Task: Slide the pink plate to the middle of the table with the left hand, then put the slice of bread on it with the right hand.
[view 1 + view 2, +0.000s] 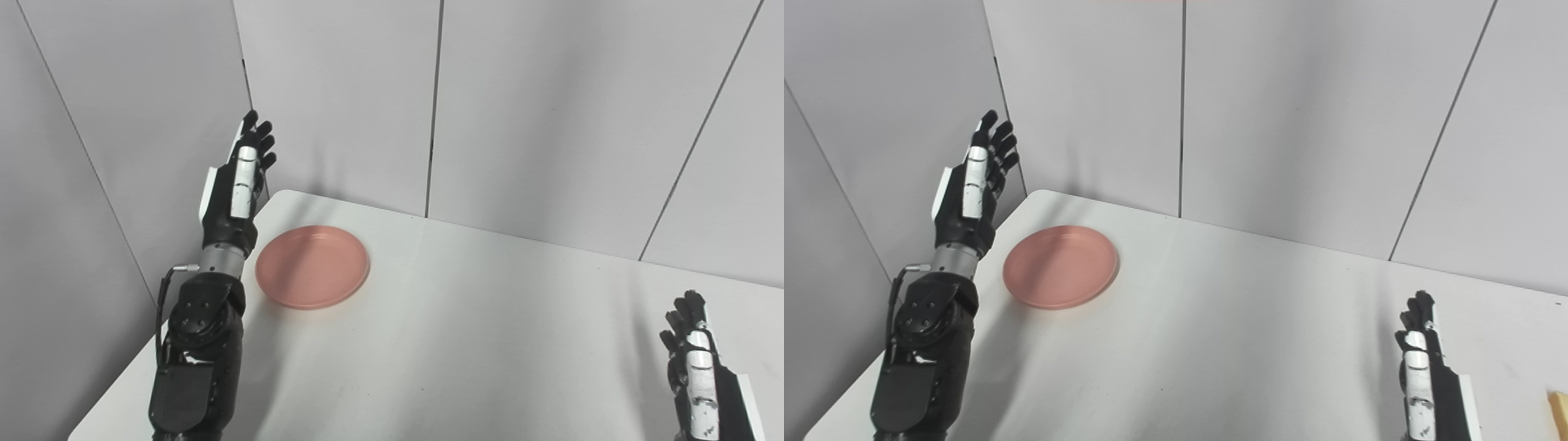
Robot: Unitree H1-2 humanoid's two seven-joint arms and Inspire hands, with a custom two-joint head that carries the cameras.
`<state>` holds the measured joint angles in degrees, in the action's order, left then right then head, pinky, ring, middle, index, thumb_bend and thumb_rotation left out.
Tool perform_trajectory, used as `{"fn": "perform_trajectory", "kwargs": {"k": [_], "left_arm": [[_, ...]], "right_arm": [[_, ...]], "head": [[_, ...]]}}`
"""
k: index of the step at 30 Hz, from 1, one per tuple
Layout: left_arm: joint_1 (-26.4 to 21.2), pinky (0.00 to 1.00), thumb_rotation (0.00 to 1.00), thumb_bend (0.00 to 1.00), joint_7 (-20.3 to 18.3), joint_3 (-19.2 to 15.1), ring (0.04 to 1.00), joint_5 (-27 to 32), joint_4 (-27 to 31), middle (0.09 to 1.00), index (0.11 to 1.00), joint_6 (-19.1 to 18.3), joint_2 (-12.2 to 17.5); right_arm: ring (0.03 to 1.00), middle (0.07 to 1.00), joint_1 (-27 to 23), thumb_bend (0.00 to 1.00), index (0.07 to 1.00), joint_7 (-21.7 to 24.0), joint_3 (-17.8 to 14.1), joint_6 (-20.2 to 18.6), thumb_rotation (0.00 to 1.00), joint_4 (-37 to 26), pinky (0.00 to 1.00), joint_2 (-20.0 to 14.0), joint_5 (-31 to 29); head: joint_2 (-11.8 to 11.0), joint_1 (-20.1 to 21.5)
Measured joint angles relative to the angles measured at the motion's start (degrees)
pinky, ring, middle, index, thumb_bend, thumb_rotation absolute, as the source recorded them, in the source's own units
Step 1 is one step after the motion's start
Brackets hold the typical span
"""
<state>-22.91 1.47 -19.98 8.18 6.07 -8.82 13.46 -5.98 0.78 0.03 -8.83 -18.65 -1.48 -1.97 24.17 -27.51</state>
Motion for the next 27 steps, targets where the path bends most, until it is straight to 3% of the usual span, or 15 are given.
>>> {"fn": "perform_trajectory", "kwargs": {"k": [14, 27], "left_arm": [[0.8, 0.96, 0.96, 0.73, 0.7, -2.9, 0.949, 3.1, -8.2, 0.943, 0.933, 0.5, 1.1], [0.6, 0.94, 0.96, 0.72, 0.8, -3.1, 0.944, 4.5, -15.7, 0.941, 0.935, 1.2, 1.5]], "right_arm": [[1.0, 1.0, 0.0, 0.14, 1.0, -0.2, 0.1, -2.4, 1.0, -1.5, 1.0, 0.4, -0.4], [1.0, 1.0, -0.2, 0.14, 1.0, -0.2, 0.1, -2.4, 1.0, -2.0, 1.0, 0.5, -0.2]], "head": [[0.4, 0.1], [0.5, 0.1]]}}
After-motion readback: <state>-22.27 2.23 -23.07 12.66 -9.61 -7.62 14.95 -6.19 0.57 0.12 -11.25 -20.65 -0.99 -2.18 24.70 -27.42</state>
